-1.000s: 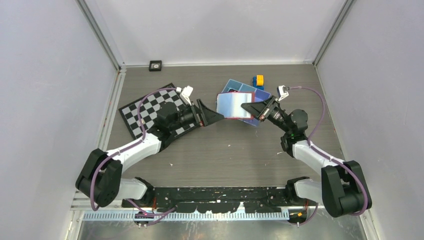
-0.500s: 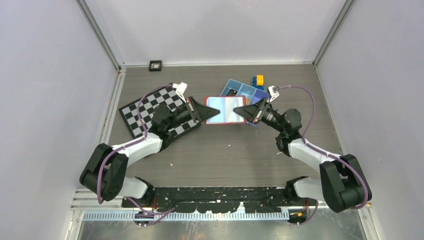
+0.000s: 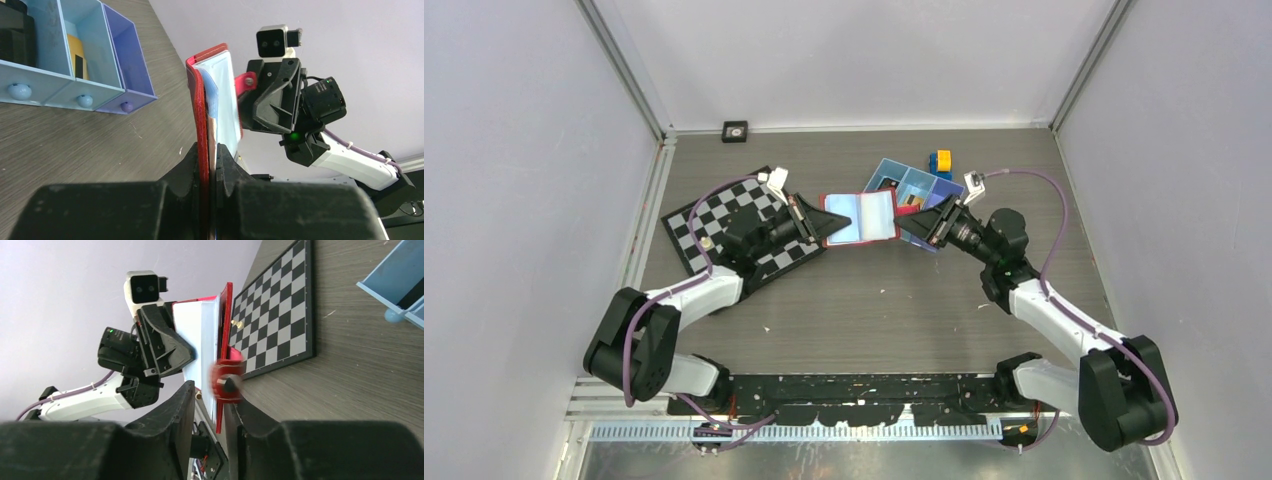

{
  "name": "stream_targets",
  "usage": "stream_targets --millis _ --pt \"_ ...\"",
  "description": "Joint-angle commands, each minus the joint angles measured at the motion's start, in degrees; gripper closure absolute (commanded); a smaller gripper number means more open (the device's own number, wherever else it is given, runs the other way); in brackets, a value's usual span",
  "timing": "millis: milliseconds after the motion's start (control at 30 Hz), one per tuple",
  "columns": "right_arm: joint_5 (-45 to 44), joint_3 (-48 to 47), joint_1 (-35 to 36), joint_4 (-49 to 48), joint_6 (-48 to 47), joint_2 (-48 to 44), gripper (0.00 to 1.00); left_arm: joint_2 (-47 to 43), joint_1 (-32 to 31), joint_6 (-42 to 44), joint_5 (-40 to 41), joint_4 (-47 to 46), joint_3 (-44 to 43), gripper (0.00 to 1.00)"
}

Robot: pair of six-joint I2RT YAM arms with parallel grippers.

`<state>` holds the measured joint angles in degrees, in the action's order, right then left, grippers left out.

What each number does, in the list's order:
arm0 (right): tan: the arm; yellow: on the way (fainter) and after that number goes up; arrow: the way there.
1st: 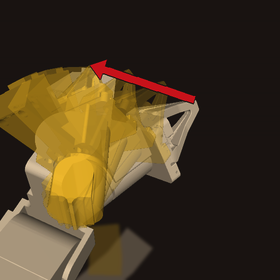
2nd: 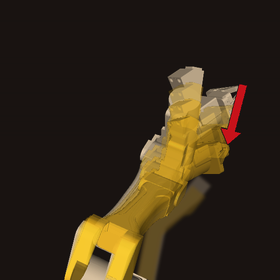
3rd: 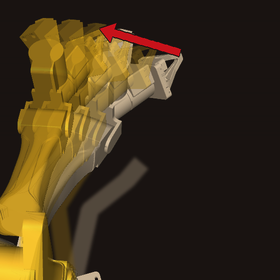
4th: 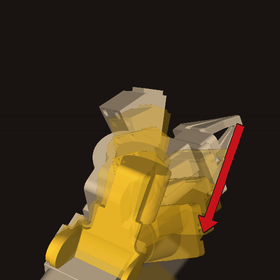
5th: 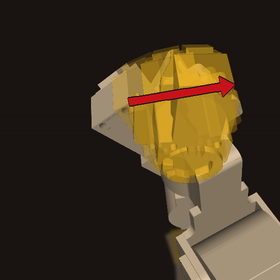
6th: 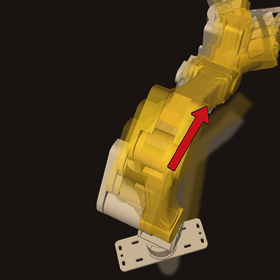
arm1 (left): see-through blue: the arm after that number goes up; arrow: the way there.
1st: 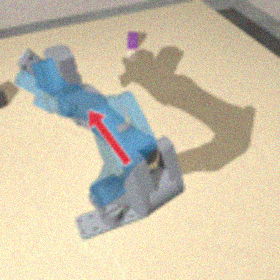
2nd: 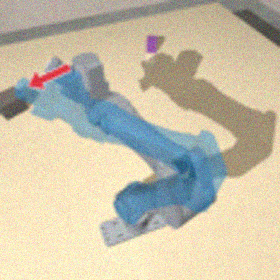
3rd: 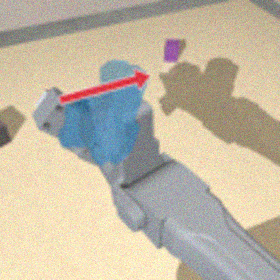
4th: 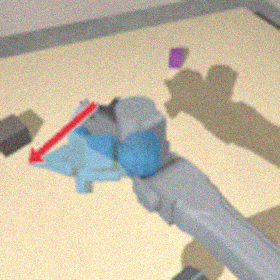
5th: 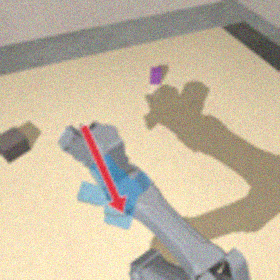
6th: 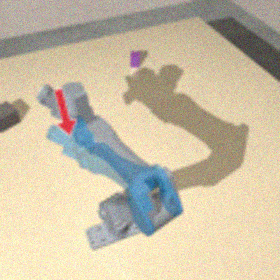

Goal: Take the credit cards out of the card holder
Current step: Remove the credit card from the card holder.

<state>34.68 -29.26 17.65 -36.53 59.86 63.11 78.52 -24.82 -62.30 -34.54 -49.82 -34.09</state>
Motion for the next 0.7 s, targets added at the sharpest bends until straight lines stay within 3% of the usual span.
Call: stream_targets --millis 0,67,233,467,667 --pt "0.83 -4.09 0.52 2.16 -1.94 3.01 0.65 -1.06 0.03 1.24 -1.16 -2.09 -1.04 1.00" --pt "0.93 -4.64 0.79 2.69 -2.05 4.03 0.65 -1.00 0.03 1.23 -1.54 -1.78 -1.32 1.00" --pt "1.43 -5.53 0.90 3.36 -1.41 5.09 0.95 -0.37 0.03 0.72 -1.91 -1.14 -1.92 1.00" --pt "6.07 -6.37 3.97 -4.56 2.03 9.09 0.99 1.58 0.04 -0.41 -3.48 -1.20 -3.43 1.00" --pt "6.22 -9.47 8.52 -1.43 -1.29 13.14 1.00 3.25 0.04 -0.88 -4.36 -2.00 -3.96 1.00"
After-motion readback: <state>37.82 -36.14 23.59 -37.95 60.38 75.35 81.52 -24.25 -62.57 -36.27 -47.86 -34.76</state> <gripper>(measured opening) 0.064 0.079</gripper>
